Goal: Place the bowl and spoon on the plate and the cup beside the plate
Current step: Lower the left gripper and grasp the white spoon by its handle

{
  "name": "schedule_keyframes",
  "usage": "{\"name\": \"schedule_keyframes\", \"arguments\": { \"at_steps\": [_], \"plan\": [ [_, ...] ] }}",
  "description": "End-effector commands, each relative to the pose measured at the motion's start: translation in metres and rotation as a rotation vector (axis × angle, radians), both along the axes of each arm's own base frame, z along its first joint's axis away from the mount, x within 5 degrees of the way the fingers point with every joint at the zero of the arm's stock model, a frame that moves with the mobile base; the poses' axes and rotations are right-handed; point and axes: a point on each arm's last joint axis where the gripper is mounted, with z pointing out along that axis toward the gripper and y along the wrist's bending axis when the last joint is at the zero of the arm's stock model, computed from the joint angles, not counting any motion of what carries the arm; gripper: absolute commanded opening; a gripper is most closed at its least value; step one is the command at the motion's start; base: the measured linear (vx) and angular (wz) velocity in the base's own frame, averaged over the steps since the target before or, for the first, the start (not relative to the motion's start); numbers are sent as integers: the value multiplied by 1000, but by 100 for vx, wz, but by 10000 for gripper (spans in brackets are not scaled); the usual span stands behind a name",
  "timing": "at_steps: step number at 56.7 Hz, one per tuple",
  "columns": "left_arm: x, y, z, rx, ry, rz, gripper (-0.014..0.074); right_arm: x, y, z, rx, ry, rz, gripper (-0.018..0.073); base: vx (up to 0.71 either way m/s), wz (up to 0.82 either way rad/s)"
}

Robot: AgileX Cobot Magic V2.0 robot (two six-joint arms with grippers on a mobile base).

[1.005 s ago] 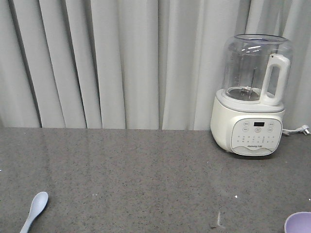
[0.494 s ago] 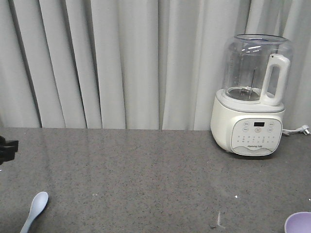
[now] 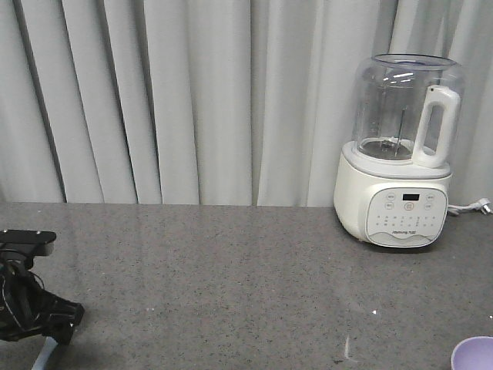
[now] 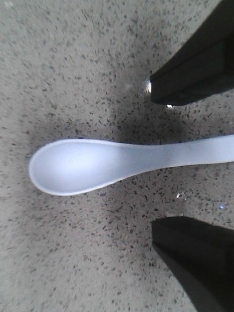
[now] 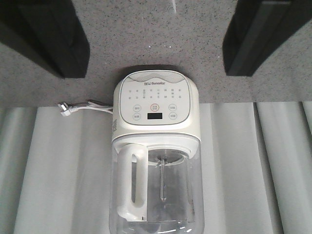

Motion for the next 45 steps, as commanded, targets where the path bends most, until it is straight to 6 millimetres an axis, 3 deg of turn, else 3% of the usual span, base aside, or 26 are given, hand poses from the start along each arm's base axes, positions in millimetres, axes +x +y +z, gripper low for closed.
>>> {"name": "schedule_keyframes", "arguments": {
  "at_steps": [1, 12, 24, 33, 45],
  "plan": [
    [5, -4, 16, -23, -80, 2, 586, -1, 0, 19, -24, -114, 0, 594, 0, 0],
    [10, -7, 0, -42, -25, 7, 586, -1, 0, 19, -25, -115, 0, 594, 0, 0],
    [11, -6, -4, -26, -9, 1, 575, -1, 0, 20, -33, -115, 1, 594, 0, 0],
    [11, -6, -5, -25, -2, 1, 494, -1, 0, 20, -33, -117, 1, 594, 0, 0],
    [9, -6, -5, -24, 13, 0, 302, -1, 0, 20, -33, -117, 1, 594, 0, 0]
  ]
}}
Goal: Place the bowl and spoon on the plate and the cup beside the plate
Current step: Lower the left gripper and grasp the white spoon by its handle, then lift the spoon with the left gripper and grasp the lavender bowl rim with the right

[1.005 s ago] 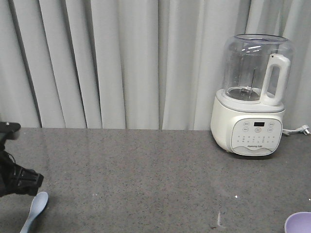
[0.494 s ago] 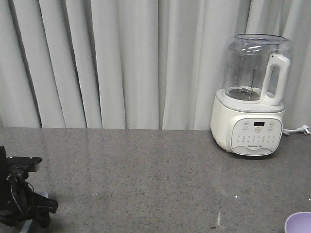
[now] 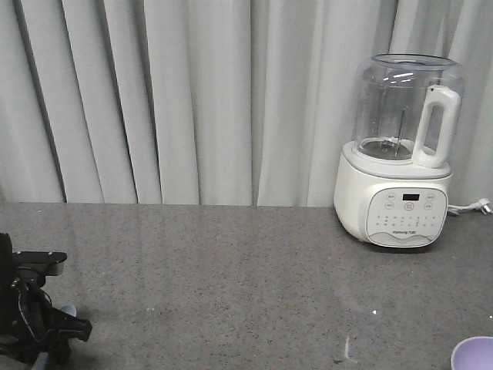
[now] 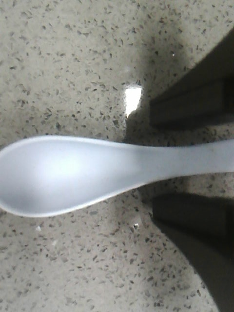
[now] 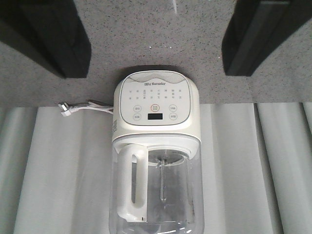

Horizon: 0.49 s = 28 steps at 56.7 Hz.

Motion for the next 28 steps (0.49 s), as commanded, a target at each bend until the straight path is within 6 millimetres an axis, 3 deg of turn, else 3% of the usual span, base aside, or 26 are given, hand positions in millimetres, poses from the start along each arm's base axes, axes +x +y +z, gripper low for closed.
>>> {"name": "schedule_keyframes", "arguments": {
  "at_steps": [1, 16, 23, 28],
  "plan": [
    [0, -3, 24, -11, -81, -7, 279, -1, 0, 20, -30, -118, 1, 594, 0, 0],
    [3, -4, 12, 6, -35, -50, -11, -1, 0, 20, -29, -120, 1, 594, 0, 0],
    [2, -7, 28, -5, -115, -60, -8, -1, 0, 20, -28, -118, 1, 594, 0, 0],
    [-4, -11, 52, -15, -219, -92, -8, -1, 0, 19, -28, -114, 1, 592, 0, 0]
  ]
}}
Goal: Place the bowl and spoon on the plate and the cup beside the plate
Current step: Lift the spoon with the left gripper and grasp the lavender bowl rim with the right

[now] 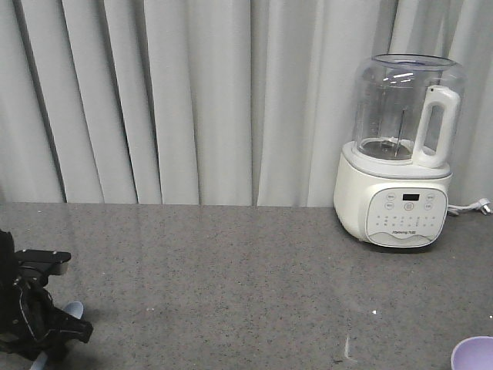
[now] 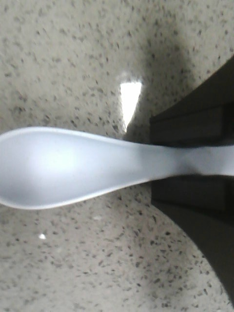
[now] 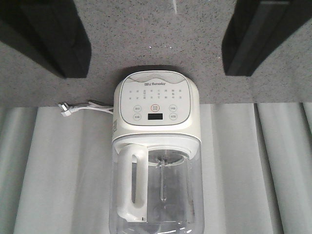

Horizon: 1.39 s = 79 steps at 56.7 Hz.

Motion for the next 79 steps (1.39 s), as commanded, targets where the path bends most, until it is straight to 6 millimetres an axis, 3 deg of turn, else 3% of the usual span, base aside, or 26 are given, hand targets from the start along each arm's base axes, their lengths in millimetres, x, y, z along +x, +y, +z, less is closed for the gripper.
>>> {"name": "schedule_keyframes", "arguments": {
  "at_steps": [1, 9, 16, 22, 31, 40, 50, 57, 79],
  "plan": [
    [-7, -8, 51, -40, -215, -30, -8, -1, 0, 19, -28, -114, 1, 592, 0, 0],
    [-29, -21, 105, -105, -438, -112, -6, -1, 0, 19, -27, -94, -1, 592, 0, 0],
    [-57, -29, 147, -144, -596, -158, -3, -3, -1, 22, -14, 26, -8, 592, 0, 0],
    [-80, -28, 173, -158, -690, -169, -3, -5, -2, 34, 36, 201, -29, 587, 0, 0],
    [-104, -22, 197, -158, -774, -173, 0, 4, -10, 45, 69, 459, -122, 584, 0, 0],
    [-112, -20, 202, -150, -785, -178, 0, 15, -29, 29, 38, 578, -274, 584, 0, 0],
    [-114, -19, 201, -134, -778, -183, 0, 27, -54, -10, 89, 715, -377, 584, 0, 0],
    [-114, -19, 201, -134, -774, -184, 0, 41, -60, -35, 111, 795, -373, 584, 0, 0],
    [-114, -19, 200, -133, -762, -186, 0, 80, -63, -85, 151, 984, -298, 584, 0, 0]
  ]
}}
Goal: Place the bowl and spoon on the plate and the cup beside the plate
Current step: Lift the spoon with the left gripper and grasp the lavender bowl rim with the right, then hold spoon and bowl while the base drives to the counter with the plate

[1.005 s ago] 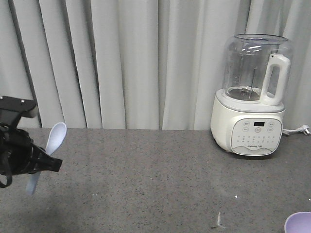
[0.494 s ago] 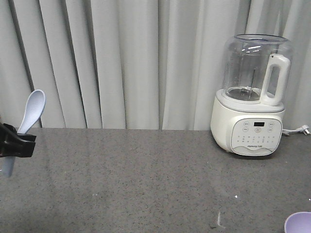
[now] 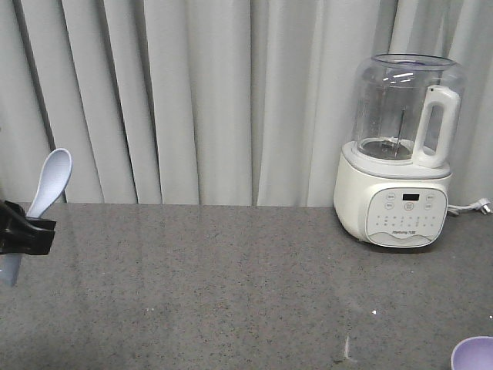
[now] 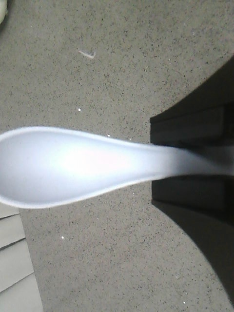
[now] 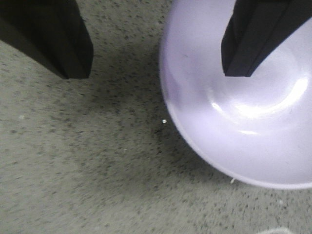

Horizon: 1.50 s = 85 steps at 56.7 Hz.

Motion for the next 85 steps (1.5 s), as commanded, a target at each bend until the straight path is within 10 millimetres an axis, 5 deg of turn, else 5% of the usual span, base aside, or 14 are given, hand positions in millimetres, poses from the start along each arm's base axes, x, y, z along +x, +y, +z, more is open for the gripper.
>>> {"name": "schedule_keyframes", "arguments": {
  "at_steps": [1, 16, 28, 41, 52, 60, 72, 85],
  "plan": [
    [-6, 0, 20, -35, -115, 4, 0, 10, -2, 6, -6, -63, 34, 584, 0, 0],
    [-6, 0, 20, -35, -115, 4, 0, 22, -4, -18, 14, 19, 57, 445, 0, 0],
    [-6, 0, 20, -35, -118, 4, 0, 18, -5, -8, -29, -11, 81, -15, 0, 0],
    [-5, 0, 21, -37, -124, 5, 0, -2, 16, 54, -148, -324, 226, -11, 0, 0],
    [-6, 0, 24, -45, -154, 9, 0, -41, 49, 118, -209, -702, 366, -8, 0, 0],
    [-17, 2, 20, -71, -186, 15, 0, -73, 62, 142, -176, -863, 384, -8, 0, 0],
    [-60, 14, 4, -106, -325, 45, 0, -118, 71, 139, -201, -1020, 439, -8, 0, 0],
    [-119, 28, -14, -166, -483, 67, 0, -142, 74, 130, -202, -1081, 450, -8, 0, 0]
  ]
}}
